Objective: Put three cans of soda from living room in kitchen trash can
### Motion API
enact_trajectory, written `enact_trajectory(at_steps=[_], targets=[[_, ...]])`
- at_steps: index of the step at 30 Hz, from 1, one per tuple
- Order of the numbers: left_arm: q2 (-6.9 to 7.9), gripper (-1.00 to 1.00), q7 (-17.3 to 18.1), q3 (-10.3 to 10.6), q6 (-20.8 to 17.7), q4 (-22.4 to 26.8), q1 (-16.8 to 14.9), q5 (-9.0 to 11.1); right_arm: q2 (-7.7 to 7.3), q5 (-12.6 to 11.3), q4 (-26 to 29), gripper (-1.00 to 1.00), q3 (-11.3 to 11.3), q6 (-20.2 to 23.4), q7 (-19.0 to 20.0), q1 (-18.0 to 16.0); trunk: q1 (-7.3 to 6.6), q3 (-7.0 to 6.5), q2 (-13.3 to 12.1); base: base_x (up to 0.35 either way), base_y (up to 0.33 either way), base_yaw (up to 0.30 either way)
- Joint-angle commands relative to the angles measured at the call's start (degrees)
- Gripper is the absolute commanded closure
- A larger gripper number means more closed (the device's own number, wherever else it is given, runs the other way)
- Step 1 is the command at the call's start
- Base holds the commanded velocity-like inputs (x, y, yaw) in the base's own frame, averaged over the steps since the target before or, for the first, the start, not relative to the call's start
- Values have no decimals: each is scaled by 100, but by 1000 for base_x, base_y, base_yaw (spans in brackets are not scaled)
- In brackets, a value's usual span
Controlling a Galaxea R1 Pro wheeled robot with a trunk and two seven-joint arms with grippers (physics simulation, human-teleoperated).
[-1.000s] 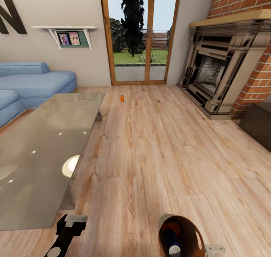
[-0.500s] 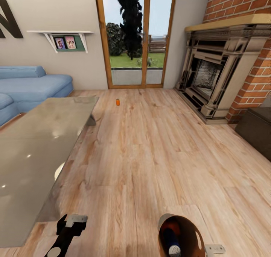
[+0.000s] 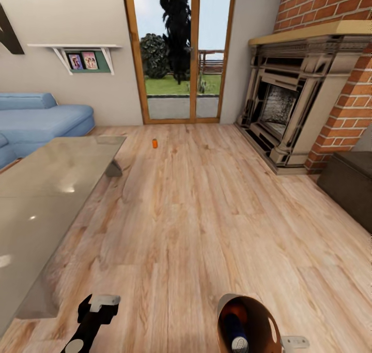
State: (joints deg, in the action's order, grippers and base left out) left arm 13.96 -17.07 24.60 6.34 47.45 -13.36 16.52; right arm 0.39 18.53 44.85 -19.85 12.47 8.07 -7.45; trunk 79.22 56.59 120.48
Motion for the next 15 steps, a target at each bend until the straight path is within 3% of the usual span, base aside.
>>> enact_trajectory(at_steps=[1, 4, 8, 12, 15], targets=[[-3, -100, -1, -1, 0, 0, 0, 2, 0, -45, 3, 100, 7, 1, 22, -2, 0, -1, 0, 80, -198, 0], [-79, -100, -8, -10, -37, -30, 0, 2, -4, -39, 5, 100, 7, -3, 26, -2, 0, -2, 0, 54, -114, 0], [-310, -100, 2, -37, -66, -339, 0, 6, -17, -28, 6, 100, 5, -34, 59, 1, -44, -38, -80, 21, -37, 0], [-409, -100, 19, -49, -63, -493, 0, 23, -28, -27, 4, 100, -15, -517, 120, 6, -132, -110, -240, 5, -10, 0], [-419, -100, 24, -50, -63, -509, 0, 25, -29, -30, 3, 100, -17, -586, 131, 7, -198, -164, -361, 1, -2, 0]])
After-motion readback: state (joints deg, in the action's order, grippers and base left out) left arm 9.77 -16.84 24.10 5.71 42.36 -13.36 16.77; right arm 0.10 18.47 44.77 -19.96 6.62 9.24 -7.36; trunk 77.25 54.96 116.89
